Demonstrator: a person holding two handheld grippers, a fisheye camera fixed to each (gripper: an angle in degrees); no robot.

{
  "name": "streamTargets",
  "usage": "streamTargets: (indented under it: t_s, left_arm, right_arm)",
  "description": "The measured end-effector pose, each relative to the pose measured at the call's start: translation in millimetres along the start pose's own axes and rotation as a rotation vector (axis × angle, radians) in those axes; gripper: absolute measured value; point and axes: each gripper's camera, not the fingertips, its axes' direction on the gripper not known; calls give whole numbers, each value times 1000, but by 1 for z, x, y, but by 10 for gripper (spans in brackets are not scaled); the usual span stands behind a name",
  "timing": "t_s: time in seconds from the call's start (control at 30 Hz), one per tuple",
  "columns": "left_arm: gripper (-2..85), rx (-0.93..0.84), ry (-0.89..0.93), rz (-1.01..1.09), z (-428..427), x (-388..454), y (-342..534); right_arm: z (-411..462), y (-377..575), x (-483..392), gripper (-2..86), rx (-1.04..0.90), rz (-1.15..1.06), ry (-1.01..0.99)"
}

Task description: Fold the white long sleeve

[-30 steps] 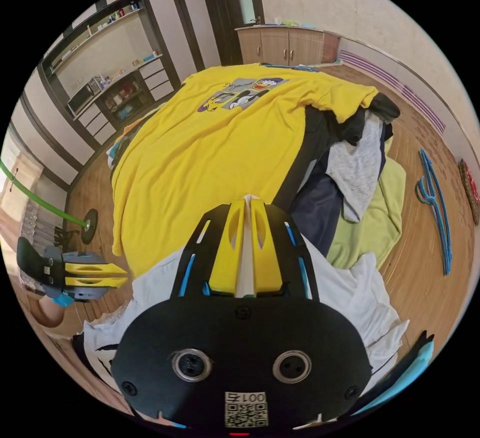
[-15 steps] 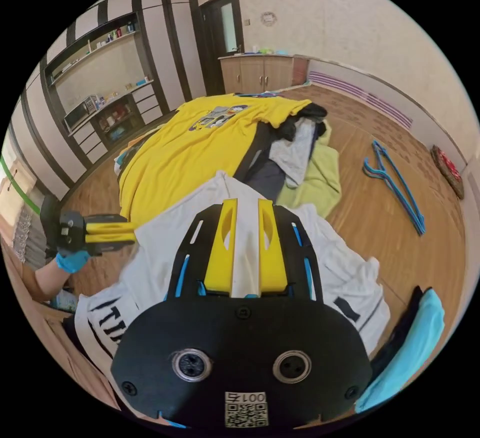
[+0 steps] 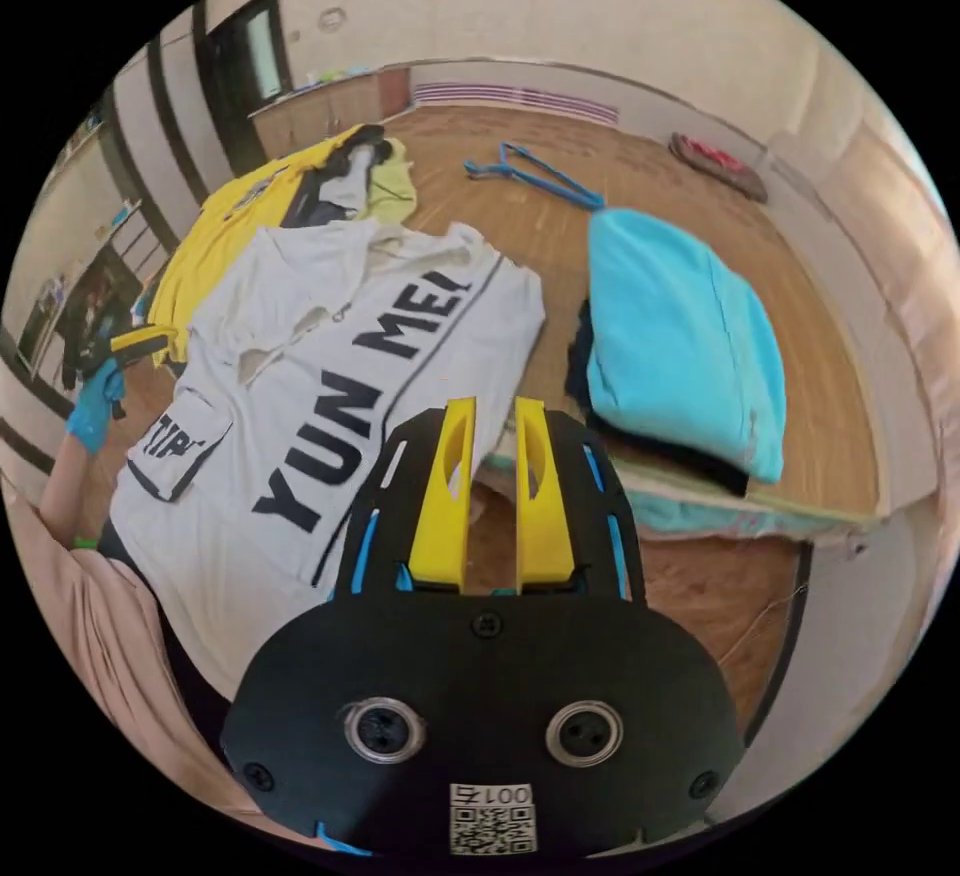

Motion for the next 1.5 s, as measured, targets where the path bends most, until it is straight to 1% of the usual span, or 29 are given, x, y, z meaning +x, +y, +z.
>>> streamTargets:
  t_s: [0.1,0.17,0.3,0.37,0.43,0.5,0.53,0.6,0.67,0.8,0.9,1.07,1.23,1.33,1.37,1.5]
  left_arm:
    - [-1,3,-20,20,-16,18,-7]
    - [-2,10,-32,42,-26,31,-13]
    - [-2,35,-51,124,-49,65,-34]
    - [-2,45,-40,161,-55,81,-45]
    - [-2,55,-24,199,-60,99,-58]
    - [-2,59,-2,256,-61,124,-76]
    - [-1,60,5,270,-61,131,-80]
    - [-1,67,53,335,-60,159,-100]
    - [0,71,102,393,-57,183,-115]
    - [7,71,186,533,-44,244,-152]
    - [17,88,258,583,-34,286,-181]
    - [43,65,403,624,-11,343,-232]
    - [66,-41,406,600,26,379,-268]
    - [21,-78,326,548,41,387,-280]
    - [1,-80,258,519,44,388,-283]
    - [-14,-19,214,451,36,377,-288]
  right_arm:
    - [9,38,40,59,-9,151,-69]
    - [22,56,55,65,-44,192,-78]
    - [54,77,67,75,-161,162,-66]
    - [62,80,69,80,-181,143,-119]
    - [60,81,72,83,-154,131,-224]
    - [42,82,80,81,-77,138,-328]
    - [36,83,82,78,-50,143,-348]
    - [5,89,91,69,63,155,-416]
    - [-13,93,95,63,116,151,-456]
    - [-53,95,97,48,169,99,-423]
    - [-81,96,97,36,228,78,-431]
    - [-105,96,87,24,252,31,-434]
    - [-113,99,81,18,251,20,-499]
    - [-118,99,74,18,244,-12,-491]
    - [-121,99,73,20,235,-26,-473]
    - [-131,103,81,34,225,-31,-363]
